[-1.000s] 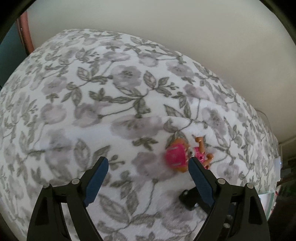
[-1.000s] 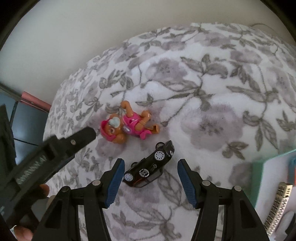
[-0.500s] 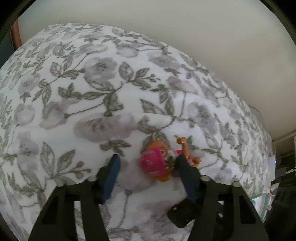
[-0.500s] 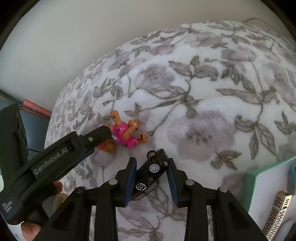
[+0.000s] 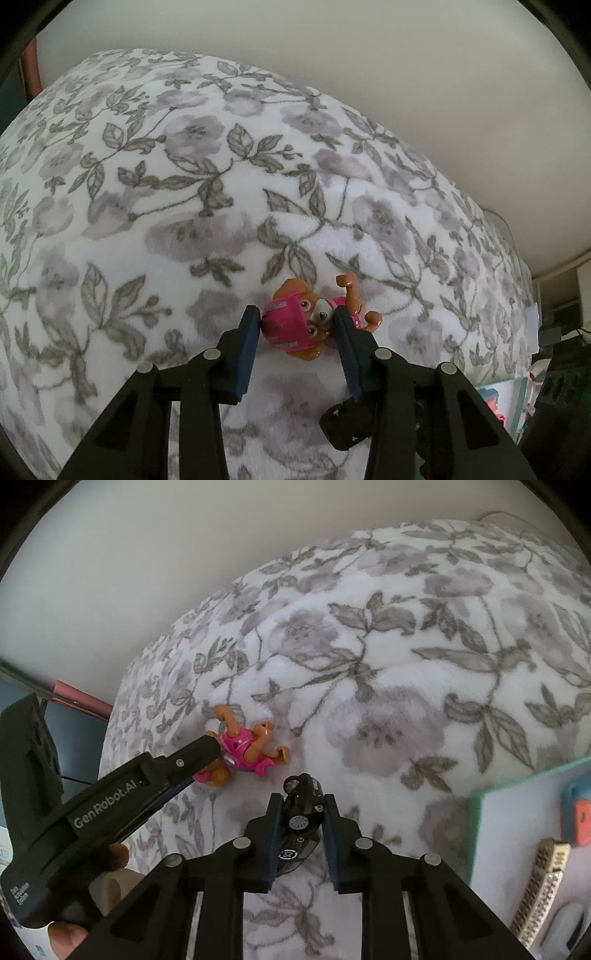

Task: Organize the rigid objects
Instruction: 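Carry the figurine and black car over the teal tray, then open both tools to drop the figurine and car into the tray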

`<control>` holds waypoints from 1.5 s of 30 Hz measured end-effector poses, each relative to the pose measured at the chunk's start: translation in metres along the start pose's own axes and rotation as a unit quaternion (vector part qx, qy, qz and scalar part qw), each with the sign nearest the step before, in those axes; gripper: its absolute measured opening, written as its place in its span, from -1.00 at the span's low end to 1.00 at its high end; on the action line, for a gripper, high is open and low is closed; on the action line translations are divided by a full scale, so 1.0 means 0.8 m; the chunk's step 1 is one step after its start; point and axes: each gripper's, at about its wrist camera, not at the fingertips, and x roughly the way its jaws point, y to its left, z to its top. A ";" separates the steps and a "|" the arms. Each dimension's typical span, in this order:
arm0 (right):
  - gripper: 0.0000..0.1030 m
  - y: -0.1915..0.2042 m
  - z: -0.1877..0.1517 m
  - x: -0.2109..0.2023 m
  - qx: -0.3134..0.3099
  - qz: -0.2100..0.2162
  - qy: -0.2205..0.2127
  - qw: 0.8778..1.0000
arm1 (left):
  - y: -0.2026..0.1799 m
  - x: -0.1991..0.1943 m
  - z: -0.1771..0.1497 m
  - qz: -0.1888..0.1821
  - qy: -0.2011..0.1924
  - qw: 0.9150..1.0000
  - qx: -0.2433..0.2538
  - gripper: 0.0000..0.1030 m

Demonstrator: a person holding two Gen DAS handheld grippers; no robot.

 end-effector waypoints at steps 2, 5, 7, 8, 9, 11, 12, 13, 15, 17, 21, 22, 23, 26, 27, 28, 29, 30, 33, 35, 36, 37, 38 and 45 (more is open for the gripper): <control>-0.63 0.000 -0.005 -0.010 0.000 0.004 -0.002 1.000 | -0.001 -0.008 -0.008 -0.002 0.001 1.000 -0.002 -0.18; -0.63 -0.002 -0.017 -0.035 -0.003 0.003 -0.009 1.000 | -0.003 -0.023 -0.019 -0.001 -0.002 1.000 -0.007 -0.18; -0.63 -0.006 -0.024 -0.050 -0.002 0.005 -0.013 1.000 | -0.008 -0.035 -0.026 -0.003 -0.004 1.000 -0.008 -0.18; -0.63 -0.008 -0.028 -0.061 0.000 0.005 -0.017 1.000 | -0.012 -0.045 -0.032 -0.003 -0.007 1.000 -0.007 -0.18; -0.63 -0.011 -0.032 -0.071 0.001 0.006 -0.021 1.000 | -0.015 -0.052 -0.036 -0.005 -0.009 1.000 -0.007 -0.18; -0.63 -0.016 -0.040 -0.092 0.004 0.005 -0.030 1.000 | -0.026 -0.068 -0.045 -0.011 -0.014 1.000 -0.005 -0.18; -0.63 -0.021 -0.046 -0.105 0.006 0.002 -0.038 0.999 | -0.034 -0.077 -0.052 -0.016 -0.016 1.000 -0.002 -0.18; -0.63 -0.027 -0.052 -0.118 0.010 -0.002 -0.045 0.999 | -0.040 -0.084 -0.057 -0.020 -0.018 1.000 0.001 -0.18; -0.63 -0.040 -0.063 -0.139 0.023 -0.008 -0.054 0.998 | -0.058 -0.098 -0.071 -0.031 -0.023 0.999 0.008 -0.17; -0.63 -0.058 -0.075 -0.164 0.038 -0.013 -0.069 0.997 | -0.077 -0.110 -0.083 -0.044 -0.023 0.999 0.015 -0.17; -0.63 -0.091 -0.094 -0.206 0.059 -0.035 -0.099 0.993 | -0.117 -0.122 -0.114 -0.059 -0.021 0.998 0.032 -0.17; -0.63 -0.099 -0.097 -0.215 0.066 -0.035 -0.104 0.992 | -0.128 -0.123 -0.124 -0.064 -0.018 0.997 0.038 -0.17; -0.63 -0.108 -0.100 -0.226 0.074 -0.037 -0.111 0.990 | -0.136 -0.124 -0.131 -0.067 -0.017 0.997 0.042 -0.17; -0.63 -0.130 -0.109 -0.256 0.085 -0.060 -0.133 0.986 | -0.161 -0.123 -0.153 -0.071 -0.012 0.996 0.054 -0.17; -0.63 -0.141 -0.111 -0.267 0.091 -0.073 -0.140 0.983 | -0.169 -0.120 -0.161 -0.073 -0.008 0.996 0.058 -0.17; -0.63 -0.148 -0.111 -0.271 0.095 -0.081 -0.143 0.982 | -0.176 -0.118 -0.167 -0.074 -0.005 0.995 0.062 -0.17; -0.63 -0.156 -0.112 -0.278 0.100 -0.095 -0.146 0.980 | -0.184 -0.115 -0.174 -0.074 0.000 0.995 0.066 -0.17; -0.63 -0.166 -0.113 -0.284 0.104 -0.114 -0.150 0.977 | -0.191 -0.111 -0.182 -0.075 0.005 0.995 0.070 -0.17; -0.63 -0.186 -0.114 -0.292 0.109 -0.162 -0.149 0.969 | -0.209 -0.102 -0.201 -0.073 0.015 0.994 0.085 -0.17; -0.63 -0.200 -0.115 -0.292 0.112 -0.180 -0.141 0.967 | -0.218 -0.095 -0.210 -0.069 0.020 0.993 0.095 -0.17; -0.63 -0.204 -0.115 -0.291 0.110 -0.187 -0.138 0.966 | -0.220 -0.093 -0.213 -0.066 0.021 0.993 0.098 -0.17; -0.63 -0.206 -0.115 -0.289 0.106 -0.193 -0.134 0.966 | -0.222 -0.090 -0.216 -0.064 0.023 0.993 0.099 -0.17; -0.63 -0.209 -0.114 -0.287 0.101 -0.201 -0.131 0.965 | -0.223 -0.088 -0.217 -0.064 0.025 0.993 0.100 -0.17; -0.61 -0.217 -0.114 -0.276 0.094 -0.206 -0.118 0.967 | -0.219 -0.071 -0.221 -0.043 0.032 0.994 0.097 -0.17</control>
